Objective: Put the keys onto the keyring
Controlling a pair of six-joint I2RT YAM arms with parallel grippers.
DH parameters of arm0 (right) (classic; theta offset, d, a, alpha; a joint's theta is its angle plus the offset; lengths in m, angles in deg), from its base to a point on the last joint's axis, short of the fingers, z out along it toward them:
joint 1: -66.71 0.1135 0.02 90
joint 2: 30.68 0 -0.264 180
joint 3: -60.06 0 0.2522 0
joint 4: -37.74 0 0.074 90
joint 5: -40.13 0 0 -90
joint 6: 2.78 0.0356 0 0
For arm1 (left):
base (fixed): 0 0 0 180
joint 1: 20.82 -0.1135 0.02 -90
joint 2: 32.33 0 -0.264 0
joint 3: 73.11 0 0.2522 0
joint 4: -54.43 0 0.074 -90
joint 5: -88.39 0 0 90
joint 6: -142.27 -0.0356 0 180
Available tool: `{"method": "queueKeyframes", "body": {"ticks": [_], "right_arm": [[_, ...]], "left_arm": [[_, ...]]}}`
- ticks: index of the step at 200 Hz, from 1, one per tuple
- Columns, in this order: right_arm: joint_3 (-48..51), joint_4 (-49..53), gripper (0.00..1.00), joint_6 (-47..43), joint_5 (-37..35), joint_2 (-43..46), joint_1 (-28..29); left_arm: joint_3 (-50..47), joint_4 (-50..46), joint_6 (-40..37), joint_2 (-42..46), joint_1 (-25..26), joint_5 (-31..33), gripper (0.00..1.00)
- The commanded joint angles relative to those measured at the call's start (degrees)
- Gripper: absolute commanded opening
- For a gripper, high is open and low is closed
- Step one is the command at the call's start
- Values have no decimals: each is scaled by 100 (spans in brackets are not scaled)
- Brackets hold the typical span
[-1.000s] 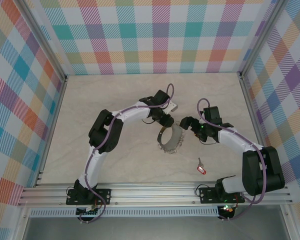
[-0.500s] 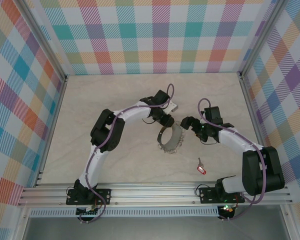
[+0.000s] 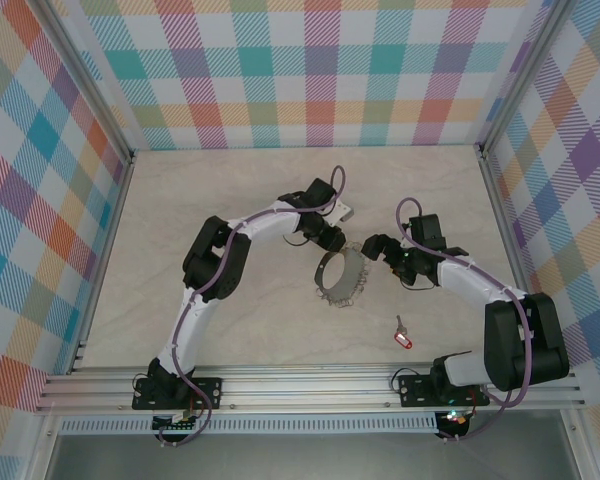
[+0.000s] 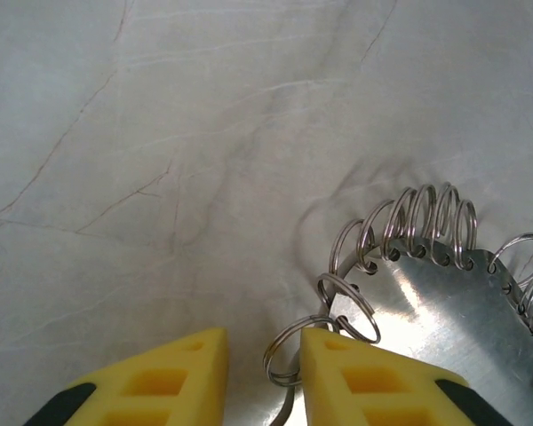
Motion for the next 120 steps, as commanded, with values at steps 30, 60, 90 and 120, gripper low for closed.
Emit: {"method": "queueKeyframes", "body": {"ticks": [30,60,90,120], "right_arm": [[70,-170,100,141,141,-53,-37],[65,-194,100,143,150,-80,-37],[74,-228,100,143,154,-115,-38],[105,-249,100,147,167,-115,-44]], "left_arm": [[49,30,29,-102,-12,-455,26],[-43,111,67,-48,24,-471,26],[-53,135,76,-29,81,-390,26],[-54,118,85,-60,97,-335,22]]}}
